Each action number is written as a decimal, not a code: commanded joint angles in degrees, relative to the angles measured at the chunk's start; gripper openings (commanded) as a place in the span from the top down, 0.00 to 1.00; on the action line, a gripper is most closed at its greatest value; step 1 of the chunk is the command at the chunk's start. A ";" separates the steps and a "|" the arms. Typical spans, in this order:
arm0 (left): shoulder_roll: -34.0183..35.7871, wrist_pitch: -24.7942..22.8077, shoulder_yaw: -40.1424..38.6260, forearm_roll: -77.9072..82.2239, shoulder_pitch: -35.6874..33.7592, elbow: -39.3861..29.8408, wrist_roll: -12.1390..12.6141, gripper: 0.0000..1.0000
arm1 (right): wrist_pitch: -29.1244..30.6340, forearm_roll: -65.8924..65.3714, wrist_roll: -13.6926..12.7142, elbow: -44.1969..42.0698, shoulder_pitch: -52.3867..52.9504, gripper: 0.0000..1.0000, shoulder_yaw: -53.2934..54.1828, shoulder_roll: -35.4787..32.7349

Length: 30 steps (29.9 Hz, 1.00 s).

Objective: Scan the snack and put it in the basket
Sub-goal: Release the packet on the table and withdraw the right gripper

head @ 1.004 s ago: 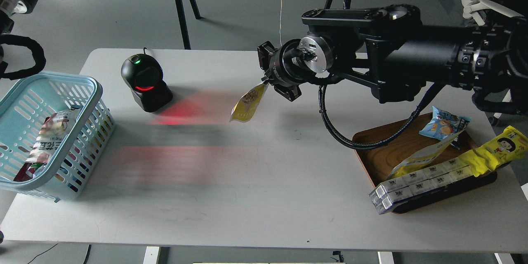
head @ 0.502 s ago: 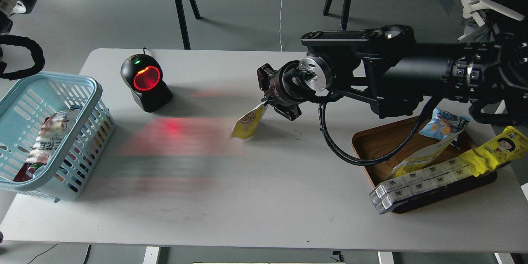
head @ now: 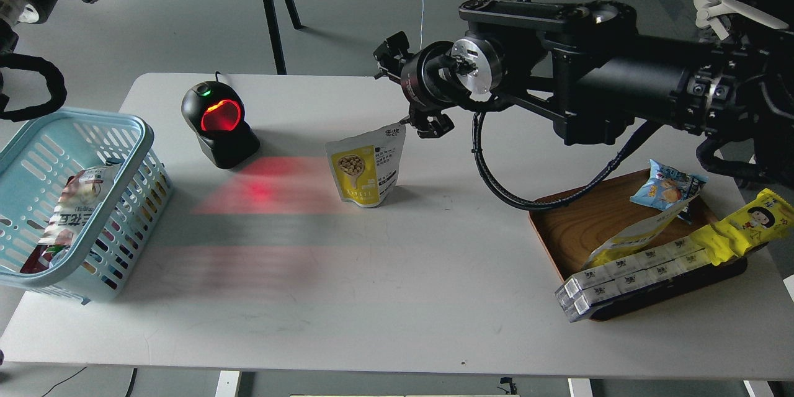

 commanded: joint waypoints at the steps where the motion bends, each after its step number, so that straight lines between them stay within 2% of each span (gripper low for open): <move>1: 0.37 1.86 0.26 0.25 -0.46 0.36 0.06 0.00 | 2.83 -2.85 0.00 -2.84 -0.41 0.01 6.81 0.00; 9: 6.26 2.40 2.72 4.02 -0.55 -0.16 -0.12 0.00 | 5.99 -9.36 0.00 -3.20 -5.23 0.01 24.39 0.00; 13: 11.44 1.35 2.99 9.55 -0.46 -0.52 -0.12 0.00 | 9.33 -9.81 0.00 -3.20 -8.92 0.01 30.64 -4.65; 15: 13.46 -1.27 2.99 12.89 -0.46 -0.60 -0.12 0.00 | 11.79 -9.72 0.14 -3.11 -11.29 0.01 32.75 -7.46; 17: 15.66 -3.83 2.99 16.58 -0.38 -1.04 -0.12 0.00 | 14.16 -9.81 2.67 -3.20 -13.93 0.01 35.65 -9.66; 19: 18.03 -4.54 2.99 20.62 -0.38 -3.32 -0.12 0.00 | 16.10 -9.72 4.70 -3.20 -17.09 0.01 39.16 -10.89; 24: 25.15 -4.98 3.51 30.91 0.76 -13.32 -0.73 0.00 | 20.58 -9.63 7.60 -2.94 -26.58 0.01 51.37 -14.76; 30: 33.24 -4.63 11.06 34.60 1.91 -25.72 -0.91 0.00 | 28.22 -9.63 8.22 -2.76 -38.79 0.01 69.38 -19.07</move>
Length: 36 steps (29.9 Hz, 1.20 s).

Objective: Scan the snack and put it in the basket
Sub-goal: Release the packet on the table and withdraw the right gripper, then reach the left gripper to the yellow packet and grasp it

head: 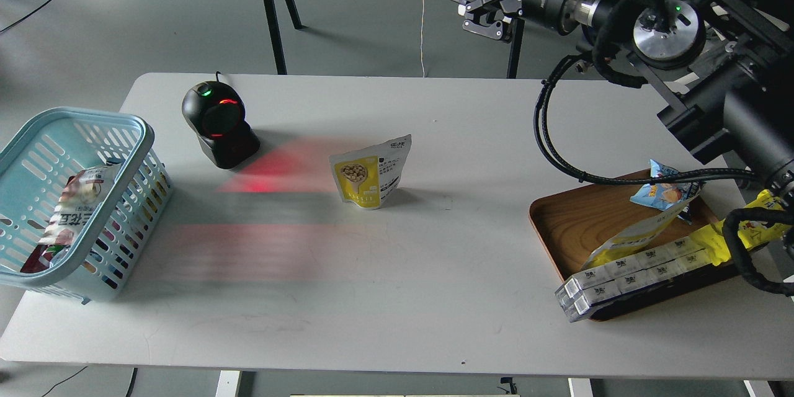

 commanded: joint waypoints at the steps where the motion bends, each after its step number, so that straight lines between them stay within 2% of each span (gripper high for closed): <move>1: 3.73 0.38 4.59 3.37 0.16 -6.97 -0.07 0.00 | 4.52 0.01 0.10 0.02 -7.04 0.01 10.31 -2.59; 7: 4.88 0.38 6.53 22.85 0.07 -17.07 -0.07 0.00 | 8.22 0.09 0.10 -0.42 -13.64 0.01 16.56 -4.97; 12: -1.26 0.39 6.70 45.44 0.07 -21.92 -0.07 0.00 | 8.31 0.01 0.10 -0.68 -14.53 0.01 17.01 -5.76; 17: -9.78 2.31 10.12 69.17 0.33 -22.10 -0.33 0.00 | 7.95 -0.08 0.10 -2.79 -14.70 0.01 15.78 -5.67; 20: -14.62 5.04 12.94 77.80 0.33 -22.19 -0.42 0.00 | 7.87 -0.08 0.10 -3.41 -14.88 0.01 15.69 -5.41; 24: -21.04 5.57 14.53 88.18 0.24 -22.27 -0.33 0.00 | 7.69 -0.08 0.19 -3.50 -15.58 0.01 15.51 -5.41; 30: -29.21 5.31 15.14 93.93 0.42 -22.01 0.37 0.00 | 6.72 -0.70 0.19 -3.50 -15.32 0.01 13.15 -5.67; 36: -34.32 5.48 16.02 93.93 2.34 -18.15 0.81 0.01 | 6.46 -0.87 0.11 -3.50 -14.79 0.01 12.09 -5.06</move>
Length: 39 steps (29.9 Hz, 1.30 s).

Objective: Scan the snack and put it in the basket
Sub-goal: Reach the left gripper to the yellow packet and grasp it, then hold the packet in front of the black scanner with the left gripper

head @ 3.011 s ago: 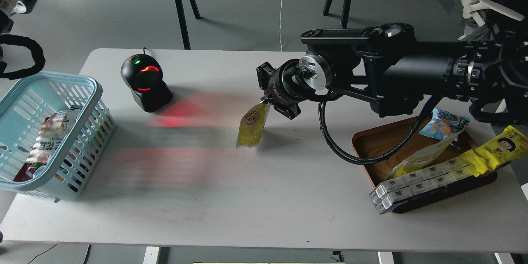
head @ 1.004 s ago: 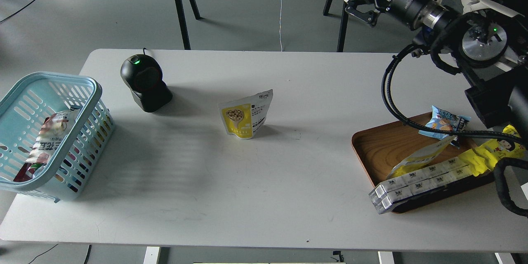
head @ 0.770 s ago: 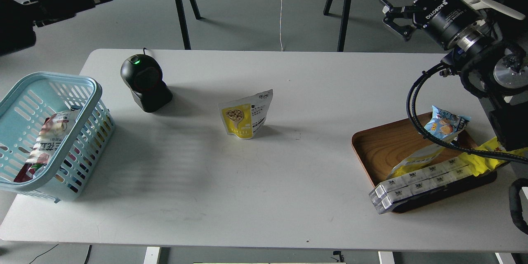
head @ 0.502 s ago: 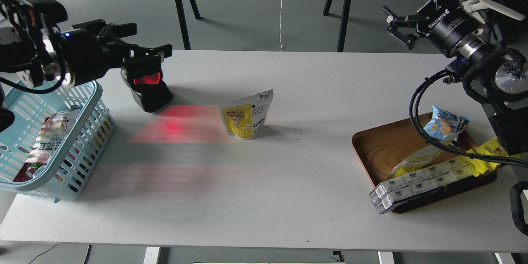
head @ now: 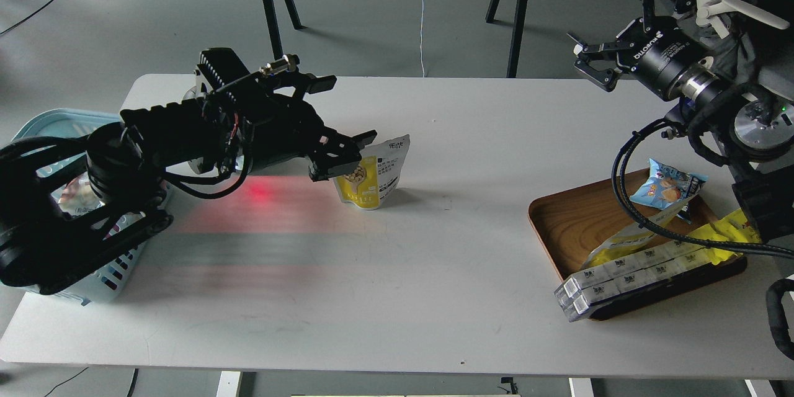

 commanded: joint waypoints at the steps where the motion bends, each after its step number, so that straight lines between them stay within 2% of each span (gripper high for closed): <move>1: -2.77 0.24 0.02 0.02 2.15 2.30 0.10 0.01 | -0.30 -0.11 0.03 0.00 0.16 0.01 -0.22 0.52; 13: -8.04 3.32 0.11 0.02 5.85 10.56 0.10 0.03 | -1.45 -1.43 0.21 0.09 0.34 0.01 -1.10 0.96; 15: -9.09 3.84 0.11 0.02 5.94 11.53 0.01 0.07 | -1.45 -1.43 0.29 0.09 0.34 0.01 -1.36 0.96; 19: -10.42 4.55 0.11 0.02 6.11 12.76 -0.16 0.30 | -1.45 -1.52 0.38 0.09 0.34 0.01 -1.54 0.96; 24: -11.12 4.55 0.11 0.02 7.08 13.73 -0.25 0.63 | -1.45 -2.49 0.38 0.09 0.34 0.01 -1.45 1.05; 26: -11.03 4.55 0.11 0.02 7.17 13.90 -0.51 0.69 | -1.45 -2.49 0.38 0.09 0.34 0.01 -1.45 1.05; 28: -11.03 4.55 0.11 0.02 7.26 13.99 -0.69 0.90 | -1.45 -2.49 0.38 0.09 0.34 0.01 -1.45 1.05; 29: -10.95 4.55 0.11 0.02 7.26 13.99 -0.69 0.95 | -1.45 -2.49 0.38 0.09 0.34 0.01 -1.45 1.05; 31: -10.95 4.55 0.11 0.02 7.78 13.99 -0.69 0.99 | -1.45 -2.49 0.38 0.09 0.34 0.01 -1.45 1.05; 39: -10.59 5.42 0.11 0.02 8.05 13.99 -0.69 1.00 | -1.45 -2.49 0.38 0.09 0.34 0.01 -1.45 1.05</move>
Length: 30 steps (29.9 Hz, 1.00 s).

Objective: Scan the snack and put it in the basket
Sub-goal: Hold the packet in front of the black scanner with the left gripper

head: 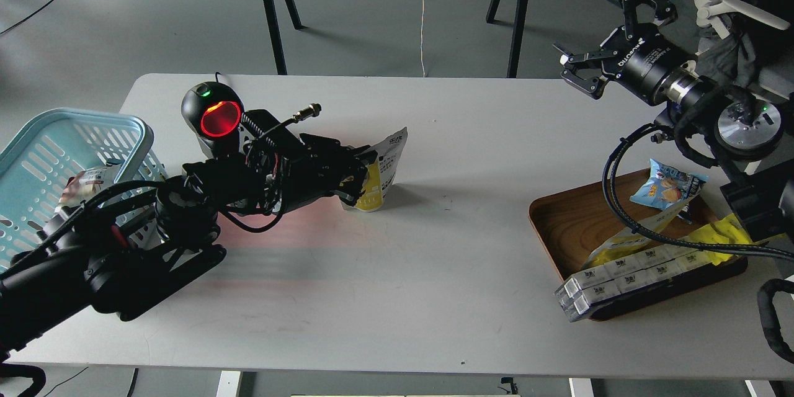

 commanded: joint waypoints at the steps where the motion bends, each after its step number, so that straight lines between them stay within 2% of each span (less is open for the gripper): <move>1: 0.26 0.91 0.00 0.00 0.03 -0.01 -0.02 1.00 | 0.00 0.00 -0.01 0.00 0.00 0.01 0.00 0.00; 15: 1.92 2.84 -0.44 0.00 0.03 -1.06 -0.19 1.00 | 0.00 0.00 -0.01 0.09 0.35 0.01 0.00 -0.09; 30: 8.95 3.90 -1.76 0.00 -0.76 -10.63 -0.02 1.00 | 0.00 0.00 -0.01 0.09 0.88 0.01 0.09 0.00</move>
